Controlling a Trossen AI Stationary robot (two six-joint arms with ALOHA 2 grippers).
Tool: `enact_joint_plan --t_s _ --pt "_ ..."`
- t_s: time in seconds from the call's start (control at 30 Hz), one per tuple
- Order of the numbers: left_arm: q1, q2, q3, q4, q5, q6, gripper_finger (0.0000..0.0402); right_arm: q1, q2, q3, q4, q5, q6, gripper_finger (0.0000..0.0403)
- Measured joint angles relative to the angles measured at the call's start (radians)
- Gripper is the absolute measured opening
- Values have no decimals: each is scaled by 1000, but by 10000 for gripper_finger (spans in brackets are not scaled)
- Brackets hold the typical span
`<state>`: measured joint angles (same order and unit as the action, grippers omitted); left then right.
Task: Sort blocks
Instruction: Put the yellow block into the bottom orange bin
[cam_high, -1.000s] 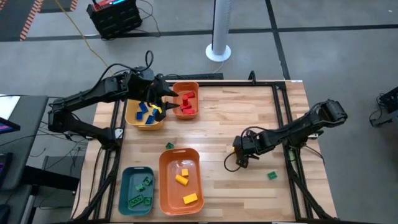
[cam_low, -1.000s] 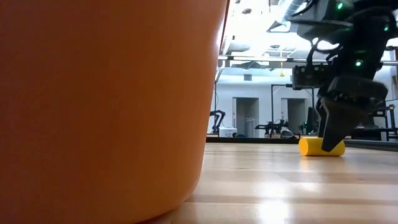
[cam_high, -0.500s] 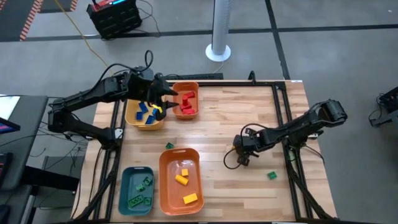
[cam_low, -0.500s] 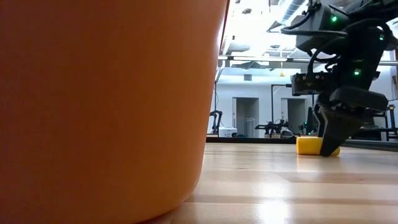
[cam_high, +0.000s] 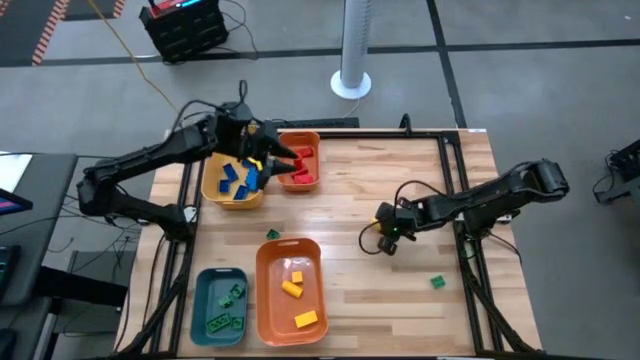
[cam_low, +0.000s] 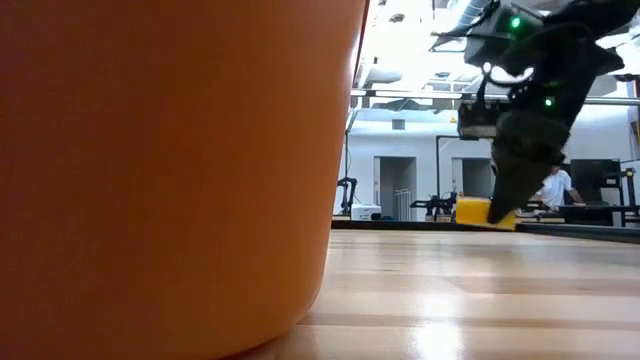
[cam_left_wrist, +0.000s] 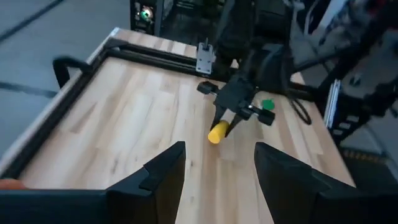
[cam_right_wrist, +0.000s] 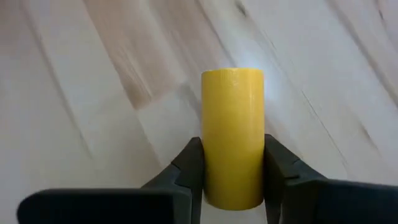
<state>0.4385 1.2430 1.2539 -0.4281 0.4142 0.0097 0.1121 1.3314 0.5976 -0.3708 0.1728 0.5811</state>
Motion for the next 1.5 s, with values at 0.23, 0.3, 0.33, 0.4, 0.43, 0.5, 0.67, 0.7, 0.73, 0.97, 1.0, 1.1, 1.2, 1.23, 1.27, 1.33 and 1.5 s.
enact_joint_plan --t_s 0.23,0.3,0.33,0.4,0.43,0.5,0.67,0.7,0.73,0.97,1.0,1.1,1.2,1.23,1.27,1.33,1.5 --pt "-4 3 -105 181 -81 -195 186 30 -127 2 134 107 77 103" --pt "-4 3 -107 215 -117 -221 186 39 -155 2 179 129 97 103" --pt "-4 3 -107 238 -130 -226 186 43 -167 2 208 139 99 103" --pt "-4 2 -107 288 -140 -240 186 52 -185 2 261 157 100 103" --pt "-4 2 -107 309 -154 -244 186 53 -191 2 282 166 100 103" --pt "-3 2 -107 339 -171 -251 186 50 -200 2 329 167 100 103" --pt "17 21 -107 401 -149 -321 186 41 -208 2 456 171 93 103" --pt "18 21 -107 422 -142 -326 186 40 -209 2 494 171 84 103" --pt "17 19 -107 442 -130 -329 186 37 -214 3 525 170 74 103" --pt "8 19 -107 548 -100 -373 241 15 -218 2 621 170 50 103" --pt "1 23 -107 557 -100 -379 254 12 -219 2 639 171 43 103" --pt "-31 51 -105 572 -79 -417 290 3 -219 2 709 169 16 103" --pt "-77 101 -106 649 -33 -455 310 1 -219 19 756 170 2 103" --pt "-94 121 -106 687 -29 -470 313 -4 -218 32 759 170 -4 103" --pt "-108 141 -106 738 -29 -488 314 -7 -214 46 763 170 -12 103" --pt "-132 183 -106 832 -30 -531 316 -11 -212 70 763 169 -35 103" --pt "-176 266 -89 903 -34 -581 317 -21 -212 124 739 170 -71 103"
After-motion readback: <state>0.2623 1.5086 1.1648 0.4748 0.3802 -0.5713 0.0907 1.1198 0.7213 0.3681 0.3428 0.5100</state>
